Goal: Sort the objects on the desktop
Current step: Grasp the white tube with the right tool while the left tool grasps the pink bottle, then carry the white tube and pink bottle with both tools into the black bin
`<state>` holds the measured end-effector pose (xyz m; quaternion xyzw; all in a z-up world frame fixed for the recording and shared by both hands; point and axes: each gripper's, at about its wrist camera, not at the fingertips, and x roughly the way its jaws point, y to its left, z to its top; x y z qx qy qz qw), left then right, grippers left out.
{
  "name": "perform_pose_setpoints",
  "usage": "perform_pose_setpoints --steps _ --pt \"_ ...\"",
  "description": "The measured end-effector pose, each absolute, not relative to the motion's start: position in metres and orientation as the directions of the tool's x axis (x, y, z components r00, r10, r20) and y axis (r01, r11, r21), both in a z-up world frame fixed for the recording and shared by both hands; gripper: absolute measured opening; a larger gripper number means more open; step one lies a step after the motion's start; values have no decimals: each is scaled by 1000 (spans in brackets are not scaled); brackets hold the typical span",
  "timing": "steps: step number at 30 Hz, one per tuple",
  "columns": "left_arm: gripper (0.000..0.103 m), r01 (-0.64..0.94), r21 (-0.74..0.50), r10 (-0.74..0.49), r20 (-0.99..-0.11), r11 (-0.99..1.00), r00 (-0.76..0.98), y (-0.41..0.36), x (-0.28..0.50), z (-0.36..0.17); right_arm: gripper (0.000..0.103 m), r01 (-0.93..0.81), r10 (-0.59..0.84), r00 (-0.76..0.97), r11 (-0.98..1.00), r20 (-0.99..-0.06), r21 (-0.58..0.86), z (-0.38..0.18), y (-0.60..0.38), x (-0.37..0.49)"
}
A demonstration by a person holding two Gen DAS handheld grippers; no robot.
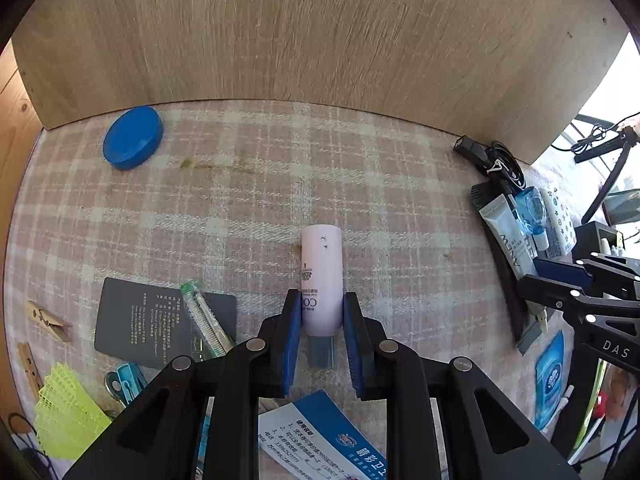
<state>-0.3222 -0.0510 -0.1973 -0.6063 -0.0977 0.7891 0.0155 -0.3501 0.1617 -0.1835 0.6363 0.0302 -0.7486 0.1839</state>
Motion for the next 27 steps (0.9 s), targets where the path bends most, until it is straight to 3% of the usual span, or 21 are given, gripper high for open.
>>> perform_pose_setpoints --steps 7,18,19,25,27 --pt "22 120 -207 167 -946 -971 -278 -50 -300 -187 22 264 -283 -132 -934 -950 241 -182 169 -339" --pt "22 35 -233 209 -923 -972 -324 -19 -254 -147 21 177 -395 -175 -914 -902 365 -171 191 -302" --pt "22 35 -231 208 -923 -972 -323 -17 -257 -144 8 174 -410 -184 -908 -893 381 -167 195 -297" --pt "22 -46 -232 234 -911 -972 -339 16 -256 -130 6 152 -436 -226 -899 -871 411 -150 224 -273" --pt "22 -48 -239 241 -910 -970 -337 23 -255 -129 0 132 -437 -224 -899 -871 417 -153 235 -271"
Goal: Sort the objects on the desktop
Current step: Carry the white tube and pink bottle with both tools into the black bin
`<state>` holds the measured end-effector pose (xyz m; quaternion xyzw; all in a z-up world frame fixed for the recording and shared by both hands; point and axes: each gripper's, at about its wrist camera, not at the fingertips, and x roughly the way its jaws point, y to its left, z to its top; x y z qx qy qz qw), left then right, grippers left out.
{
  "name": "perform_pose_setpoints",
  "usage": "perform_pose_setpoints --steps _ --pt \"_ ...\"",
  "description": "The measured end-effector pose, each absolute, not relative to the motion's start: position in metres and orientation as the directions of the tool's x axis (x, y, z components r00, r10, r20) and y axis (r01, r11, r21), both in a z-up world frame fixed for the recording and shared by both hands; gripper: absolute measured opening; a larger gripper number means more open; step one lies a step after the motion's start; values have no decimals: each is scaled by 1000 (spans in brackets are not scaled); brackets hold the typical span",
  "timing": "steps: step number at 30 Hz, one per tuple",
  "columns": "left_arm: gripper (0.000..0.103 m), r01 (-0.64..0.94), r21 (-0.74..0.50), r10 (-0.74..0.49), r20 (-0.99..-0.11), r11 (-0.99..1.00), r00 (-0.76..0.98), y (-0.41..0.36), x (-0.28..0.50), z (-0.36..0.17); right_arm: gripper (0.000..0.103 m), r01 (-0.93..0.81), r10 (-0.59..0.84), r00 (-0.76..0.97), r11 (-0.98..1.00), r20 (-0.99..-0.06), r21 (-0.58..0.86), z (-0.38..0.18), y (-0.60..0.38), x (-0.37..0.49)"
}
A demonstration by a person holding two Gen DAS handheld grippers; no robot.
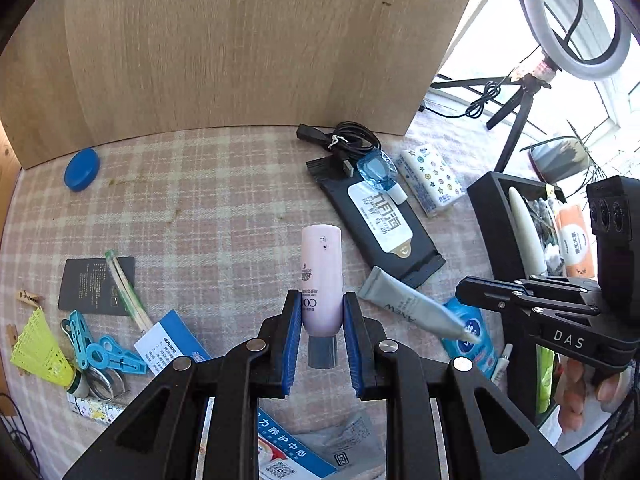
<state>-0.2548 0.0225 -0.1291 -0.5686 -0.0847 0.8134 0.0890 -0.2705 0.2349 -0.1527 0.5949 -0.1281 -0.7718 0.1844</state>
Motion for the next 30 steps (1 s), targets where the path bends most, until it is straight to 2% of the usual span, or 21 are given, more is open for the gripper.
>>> perform_pose_setpoints --steps 5,9,11,12,13,21,23,24,25,30 --pt "22 -68 -236 245 -907 -969 -343 33 -250 -124 0 110 -437 -248 -899 -865 423 -147 257 -261" --pt "22 -56 -253 257 -905 -966 -340 30 -240 -124 8 159 -462 -211 -886 -862 436 -148 256 -258" --pt "22 -54 -244 248 -910 -968 -333 32 -236 -131 28 190 -440 -193 -894 -877 407 -151 245 -255" --pt "22 -52 -242 246 -912 -969 -330 32 -232 -132 47 206 -424 -190 -899 -886 386 -154 239 -254" --pt "22 -55 -242 246 -911 -969 -331 32 -228 -134 52 220 -412 -190 -902 -891 371 -157 233 -253" --pt "22 -6 -263 250 -912 -965 -324 17 -207 -146 51 294 -314 -160 -920 -936 258 -190 191 -253" --pt "22 4 -263 248 -913 -965 -325 14 -205 -147 34 313 -290 -196 -924 -937 220 -189 186 -249" --pt "22 7 -264 247 -913 -965 -326 13 -205 -148 18 318 -288 -184 -922 -940 220 -191 184 -249" --pt "22 6 -264 247 -913 -965 -325 14 -204 -148 14 316 -289 -187 -923 -939 221 -191 184 -247" --pt "22 -18 -267 259 -912 -963 -320 18 -206 -147 7 303 -285 -211 -928 -935 215 -195 181 -243"
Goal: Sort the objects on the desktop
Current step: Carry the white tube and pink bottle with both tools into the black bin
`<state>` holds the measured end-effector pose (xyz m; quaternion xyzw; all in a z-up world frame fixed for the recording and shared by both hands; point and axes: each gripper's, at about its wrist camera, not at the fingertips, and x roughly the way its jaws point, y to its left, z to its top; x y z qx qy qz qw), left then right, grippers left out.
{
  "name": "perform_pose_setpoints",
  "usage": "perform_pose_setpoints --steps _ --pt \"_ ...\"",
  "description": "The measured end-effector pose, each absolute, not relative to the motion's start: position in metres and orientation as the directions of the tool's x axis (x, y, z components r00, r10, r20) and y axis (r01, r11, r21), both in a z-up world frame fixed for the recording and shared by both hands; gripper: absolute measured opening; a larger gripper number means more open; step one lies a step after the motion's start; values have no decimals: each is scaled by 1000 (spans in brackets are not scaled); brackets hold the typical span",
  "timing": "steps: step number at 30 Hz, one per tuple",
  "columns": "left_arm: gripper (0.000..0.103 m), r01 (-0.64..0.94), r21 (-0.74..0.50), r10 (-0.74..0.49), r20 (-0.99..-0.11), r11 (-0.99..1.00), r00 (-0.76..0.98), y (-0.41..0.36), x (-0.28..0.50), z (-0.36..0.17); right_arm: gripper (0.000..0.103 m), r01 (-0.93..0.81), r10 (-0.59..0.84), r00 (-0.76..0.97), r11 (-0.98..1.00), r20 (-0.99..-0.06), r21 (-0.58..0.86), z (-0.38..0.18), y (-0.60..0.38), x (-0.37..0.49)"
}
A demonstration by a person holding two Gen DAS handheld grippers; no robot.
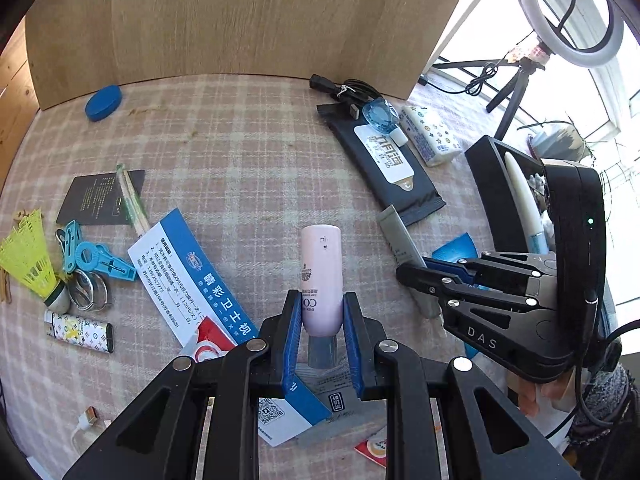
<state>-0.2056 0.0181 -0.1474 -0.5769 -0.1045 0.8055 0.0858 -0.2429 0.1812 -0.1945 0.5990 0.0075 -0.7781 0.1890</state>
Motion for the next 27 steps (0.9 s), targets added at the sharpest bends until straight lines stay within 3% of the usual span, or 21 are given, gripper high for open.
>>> perform_pose_setpoints --steps 11,18,27 --pt "22 -177 -314 355 -886 -933 -298 96 -222 -123 7 122 -425 -307 -905 -852 408 -154 253 -223" --pt "22 -288 -380 452 -856 -879 -251 186 -239 -115 7 -7 -350 -380 -925 -856 381 -124 333 -212" --pt "22 -335 -407 483 -856 -850 -186 272 -261 -131 7 -121 -281 -391 -928 -877 351 -128 409 -193"
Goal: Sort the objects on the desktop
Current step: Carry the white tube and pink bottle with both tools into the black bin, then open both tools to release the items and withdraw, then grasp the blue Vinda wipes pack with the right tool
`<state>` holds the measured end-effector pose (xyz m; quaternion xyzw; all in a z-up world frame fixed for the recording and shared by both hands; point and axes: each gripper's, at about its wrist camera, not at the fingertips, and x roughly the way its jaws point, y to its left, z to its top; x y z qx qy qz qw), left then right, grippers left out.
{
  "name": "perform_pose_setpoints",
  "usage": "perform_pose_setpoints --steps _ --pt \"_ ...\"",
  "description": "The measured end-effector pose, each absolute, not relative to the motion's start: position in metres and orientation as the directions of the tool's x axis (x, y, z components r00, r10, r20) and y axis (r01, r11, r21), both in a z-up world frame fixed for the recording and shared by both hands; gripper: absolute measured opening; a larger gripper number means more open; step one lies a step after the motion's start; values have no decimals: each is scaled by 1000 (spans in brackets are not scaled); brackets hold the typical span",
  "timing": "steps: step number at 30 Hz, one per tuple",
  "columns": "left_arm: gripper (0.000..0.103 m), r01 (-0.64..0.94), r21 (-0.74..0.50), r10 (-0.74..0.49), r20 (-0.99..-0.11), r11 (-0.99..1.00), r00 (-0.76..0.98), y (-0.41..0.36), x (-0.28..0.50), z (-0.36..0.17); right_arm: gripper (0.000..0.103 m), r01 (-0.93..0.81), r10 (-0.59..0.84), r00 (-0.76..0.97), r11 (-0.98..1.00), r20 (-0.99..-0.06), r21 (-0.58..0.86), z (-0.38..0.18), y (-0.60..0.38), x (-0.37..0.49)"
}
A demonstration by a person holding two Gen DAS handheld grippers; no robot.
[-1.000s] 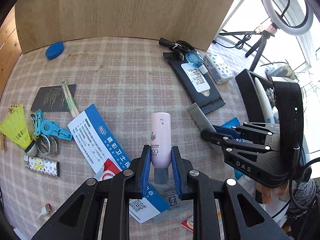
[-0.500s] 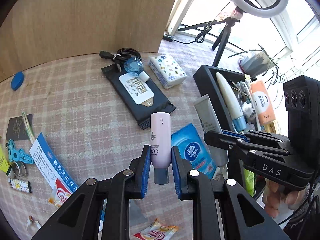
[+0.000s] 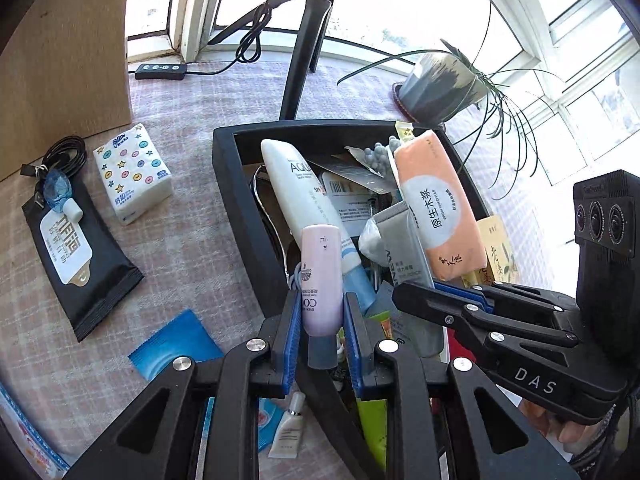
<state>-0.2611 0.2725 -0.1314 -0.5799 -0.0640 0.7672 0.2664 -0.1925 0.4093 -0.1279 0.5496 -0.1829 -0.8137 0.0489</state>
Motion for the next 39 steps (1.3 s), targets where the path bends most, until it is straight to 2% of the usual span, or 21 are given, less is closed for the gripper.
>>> perform_pose_setpoints --steps 6,7,8,9,10,13,16,29,33,39 --pt "24 -340 -415 486 -860 -843 -154 287 -269 -144 7 -144 -263 -383 -930 -886 339 -136 421 -192" --pt "29 -341 -421 489 -861 -841 -141 287 -271 -146 8 -146 -259 -381 -931 -888 335 -136 422 -193" --pt "44 -340 -430 495 -859 -836 -132 286 -271 -146 8 -153 -251 -381 -932 -890 329 -136 424 -193" --pt "52 -339 -432 499 -855 -836 -141 285 -271 -144 10 -160 -247 -380 -932 -892 326 -136 426 -193" --pt "53 -342 -425 497 -853 -838 -158 283 -271 -142 14 -162 -258 -379 -927 -889 338 -135 427 -192" --pt "53 -352 -410 490 -853 -841 -178 276 -270 -136 23 -159 -255 -401 -926 -880 341 -127 426 -190" --pt "53 -344 -398 479 -856 -850 -195 262 -269 -131 26 -145 -238 -415 -935 -878 322 -120 422 -188" --pt "53 -234 -386 439 -863 -892 -251 167 -252 -125 27 -79 -316 -417 -922 -852 380 -107 394 -191" --pt "53 -207 -387 432 -864 -898 -257 144 -235 -131 39 -20 -377 -386 -909 -842 417 -108 371 -194" --pt "53 -165 -431 459 -860 -887 -224 121 -203 -157 43 32 -464 -258 -881 -848 472 -133 326 -204"
